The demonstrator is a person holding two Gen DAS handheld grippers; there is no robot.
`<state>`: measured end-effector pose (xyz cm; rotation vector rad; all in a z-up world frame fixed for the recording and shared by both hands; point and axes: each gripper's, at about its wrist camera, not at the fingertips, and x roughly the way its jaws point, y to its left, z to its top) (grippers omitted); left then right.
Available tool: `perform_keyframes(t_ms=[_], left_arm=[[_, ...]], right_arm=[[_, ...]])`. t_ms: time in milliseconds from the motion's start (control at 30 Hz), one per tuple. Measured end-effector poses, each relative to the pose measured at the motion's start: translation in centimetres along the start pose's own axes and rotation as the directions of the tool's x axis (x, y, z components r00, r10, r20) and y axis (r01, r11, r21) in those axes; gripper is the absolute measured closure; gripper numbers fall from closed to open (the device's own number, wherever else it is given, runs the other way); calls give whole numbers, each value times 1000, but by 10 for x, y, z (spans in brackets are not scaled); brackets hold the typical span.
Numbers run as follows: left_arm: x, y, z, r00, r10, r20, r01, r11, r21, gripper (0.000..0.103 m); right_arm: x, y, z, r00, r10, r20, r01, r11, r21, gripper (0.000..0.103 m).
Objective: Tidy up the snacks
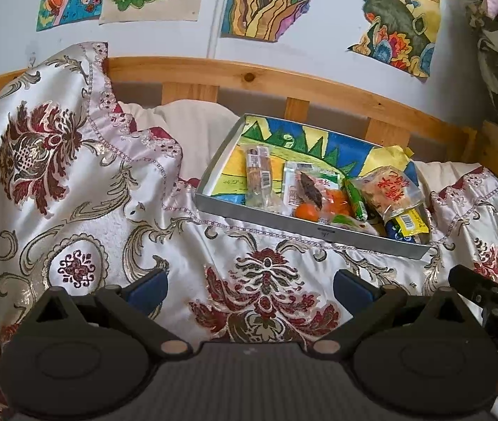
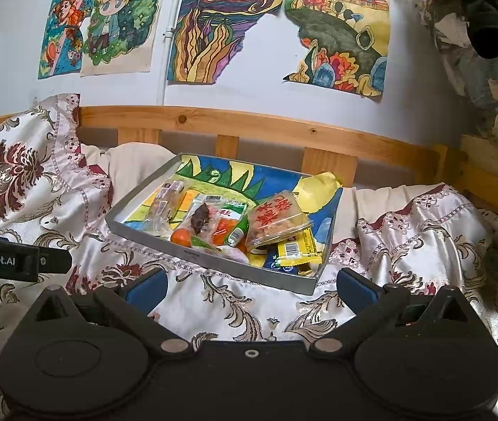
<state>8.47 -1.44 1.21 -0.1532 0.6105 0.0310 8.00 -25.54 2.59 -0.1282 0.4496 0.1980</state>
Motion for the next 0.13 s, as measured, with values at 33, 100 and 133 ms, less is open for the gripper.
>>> perform_keyframes(t_ms=[33,100,133], left_arm=[[0,1,0,1000,0,0,0,1000,-2,1],[0,1,0,1000,3,2,-3,1000,1,1],[0,1,0,1000,4,2,-4,1000,2,1]], right_arm=[[0,0,-1,1000,0,-1,0,1000,-1,1],[0,-1,2,1000,2,-3,-2,1000,0,1],[0,-1,2,1000,2,-3,-2,1000,0,1]])
